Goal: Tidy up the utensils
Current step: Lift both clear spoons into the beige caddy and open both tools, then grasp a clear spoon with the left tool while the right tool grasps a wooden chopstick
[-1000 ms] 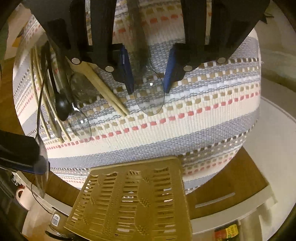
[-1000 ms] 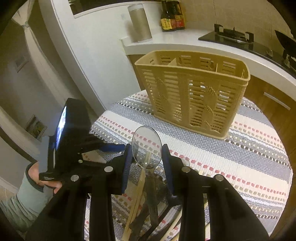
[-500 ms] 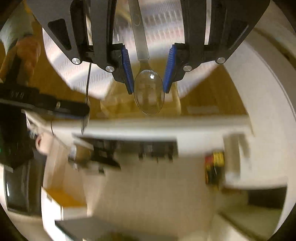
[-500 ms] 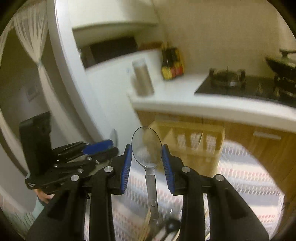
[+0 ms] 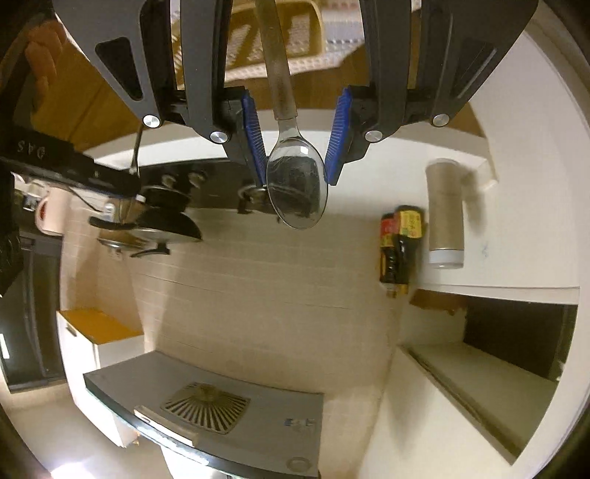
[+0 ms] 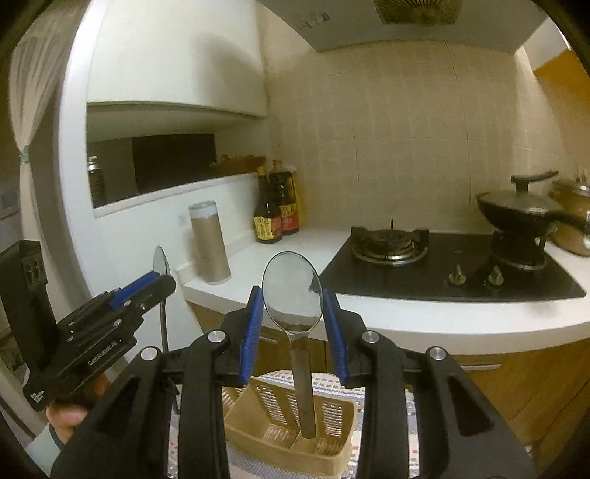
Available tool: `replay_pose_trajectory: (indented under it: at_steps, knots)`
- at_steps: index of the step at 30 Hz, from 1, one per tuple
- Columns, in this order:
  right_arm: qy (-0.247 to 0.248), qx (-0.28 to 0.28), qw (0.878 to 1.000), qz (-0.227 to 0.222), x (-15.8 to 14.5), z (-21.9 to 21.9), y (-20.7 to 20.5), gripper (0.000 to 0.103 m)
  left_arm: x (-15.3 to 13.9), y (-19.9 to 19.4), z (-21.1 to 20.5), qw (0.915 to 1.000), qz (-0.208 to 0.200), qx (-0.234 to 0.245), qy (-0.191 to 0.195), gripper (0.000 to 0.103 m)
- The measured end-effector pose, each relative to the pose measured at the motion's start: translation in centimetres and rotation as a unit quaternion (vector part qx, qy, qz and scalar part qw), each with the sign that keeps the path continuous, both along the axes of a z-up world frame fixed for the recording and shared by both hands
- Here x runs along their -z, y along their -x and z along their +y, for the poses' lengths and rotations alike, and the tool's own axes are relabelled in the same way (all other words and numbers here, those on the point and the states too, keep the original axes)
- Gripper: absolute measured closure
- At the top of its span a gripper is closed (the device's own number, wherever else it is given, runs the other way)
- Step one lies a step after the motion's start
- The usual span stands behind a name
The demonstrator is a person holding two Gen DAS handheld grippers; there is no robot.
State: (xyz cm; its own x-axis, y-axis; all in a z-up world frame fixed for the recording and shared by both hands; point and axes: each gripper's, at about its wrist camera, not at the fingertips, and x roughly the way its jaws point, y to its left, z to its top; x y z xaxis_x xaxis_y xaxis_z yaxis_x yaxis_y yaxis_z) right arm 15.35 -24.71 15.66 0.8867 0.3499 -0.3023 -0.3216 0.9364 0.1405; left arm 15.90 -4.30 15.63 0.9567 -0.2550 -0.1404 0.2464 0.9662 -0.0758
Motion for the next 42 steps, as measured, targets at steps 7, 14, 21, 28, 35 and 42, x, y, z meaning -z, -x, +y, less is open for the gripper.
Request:
replay_pose_trajectory:
  at_steps: [7,14,21,28,35,42]
  knots:
    - [0.017,0.013,1.0,0.018,4.9,0.0,-2.3,0.073,3.4,-2.1,-0.1,0.9997,-0.001,-0.022,-0.009,0.072]
    - [0.002,0.013,0.999,0.052,7.4,-1.1,-2.4,0.073,5.2,-2.2,0.2,0.9997,0.02,-0.014,-0.006,0.071]
    - [-0.015,-0.003,0.997,0.08,7.2,-2.0,-0.2,0.041,4.9,0.0,1.4,0.9984,0.049,0.02,0.018,0.058]
    - [-0.005,-0.004,0.99,0.141,7.3,-2.4,3.9,0.041,4.7,3.7,2.7,0.9901,0.119,0.068,0.03,0.054]
    - [0.027,-0.01,0.962,0.271,10.8,-1.9,6.4,0.043,7.9,6.1,1.7,0.9619,0.238,0.135,0.01,0.054]
    - [0.027,-0.009,0.931,0.365,15.7,-2.7,7.5,0.058,13.3,6.0,-2.2,0.9225,0.339,0.183,-0.028,0.054]
